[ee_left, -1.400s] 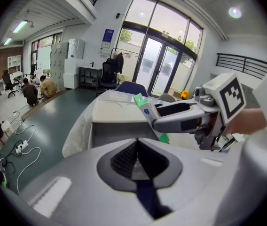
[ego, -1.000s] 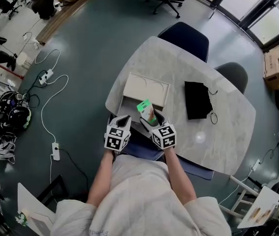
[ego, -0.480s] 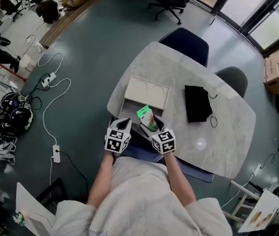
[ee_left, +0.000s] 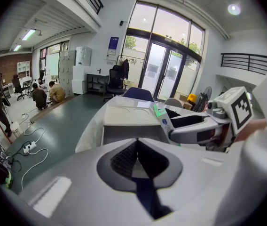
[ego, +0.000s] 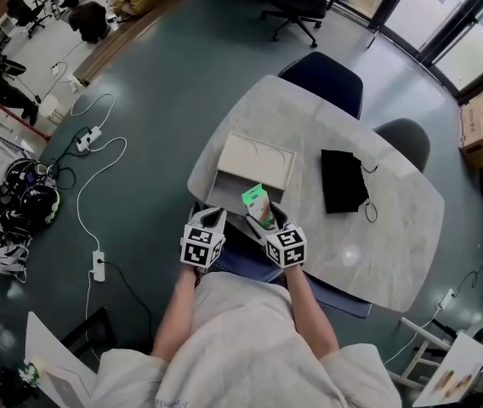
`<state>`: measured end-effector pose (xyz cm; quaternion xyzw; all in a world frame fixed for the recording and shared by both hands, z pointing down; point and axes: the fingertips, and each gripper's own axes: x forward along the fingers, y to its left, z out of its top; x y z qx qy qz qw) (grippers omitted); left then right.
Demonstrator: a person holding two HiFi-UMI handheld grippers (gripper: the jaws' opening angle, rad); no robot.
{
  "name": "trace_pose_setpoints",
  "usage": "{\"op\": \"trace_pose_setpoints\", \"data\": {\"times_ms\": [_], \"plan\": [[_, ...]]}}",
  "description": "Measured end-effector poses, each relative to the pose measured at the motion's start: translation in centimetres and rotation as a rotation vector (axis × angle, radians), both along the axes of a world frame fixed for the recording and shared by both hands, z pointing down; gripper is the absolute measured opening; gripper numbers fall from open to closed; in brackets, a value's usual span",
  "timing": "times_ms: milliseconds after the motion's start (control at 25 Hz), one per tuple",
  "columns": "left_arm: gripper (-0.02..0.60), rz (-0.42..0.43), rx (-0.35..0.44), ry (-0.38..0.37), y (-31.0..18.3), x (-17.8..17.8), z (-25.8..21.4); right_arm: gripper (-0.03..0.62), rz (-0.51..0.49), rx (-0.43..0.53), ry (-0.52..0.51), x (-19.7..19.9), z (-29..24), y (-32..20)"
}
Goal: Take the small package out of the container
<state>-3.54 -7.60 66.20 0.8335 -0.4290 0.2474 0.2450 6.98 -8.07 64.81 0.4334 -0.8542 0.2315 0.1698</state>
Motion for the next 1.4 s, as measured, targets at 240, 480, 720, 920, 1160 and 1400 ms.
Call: {"op": "trace_pose_setpoints", "data": {"times_ms": [240, 480, 720, 920, 1160, 1400], "plan": [[0.054, 0.012, 0.008, 0.002, 0.2, 0.9, -0.4, 0.314, 0.035, -0.005, -0.019, 1.2, 0.0, 0.4], [0.054, 0.033, 0.013, 0.002, 0.3, 1.6, -0.6, 0.314, 0.059, -0.002, -0.027, 2.0, -0.3, 0.5], [0.054, 0.037, 0.011, 0.000, 0.0, 1.7, -0.6, 0.314, 0.075, -0.007, -0.036, 2.5, -0.2, 0.2], [0.054, 0.039, 0.008, 0.000, 0.0, 1.7, -0.5, 0.314, 0.081, -0.005, -0.043, 2.6, -0.2, 0.0], [0.054, 0.038, 0.003, -0.001, 0.0, 1.7, -0.2, 0.314, 0.092, -0.001, -0.049, 2.8, -0.2, -0.3], [0.054, 0.029, -0.002, 0.000, -0.3, 1.1, -0.1, 0.314, 0.085, -0.006, -0.047, 2.4, 0.0, -0.7]]}}
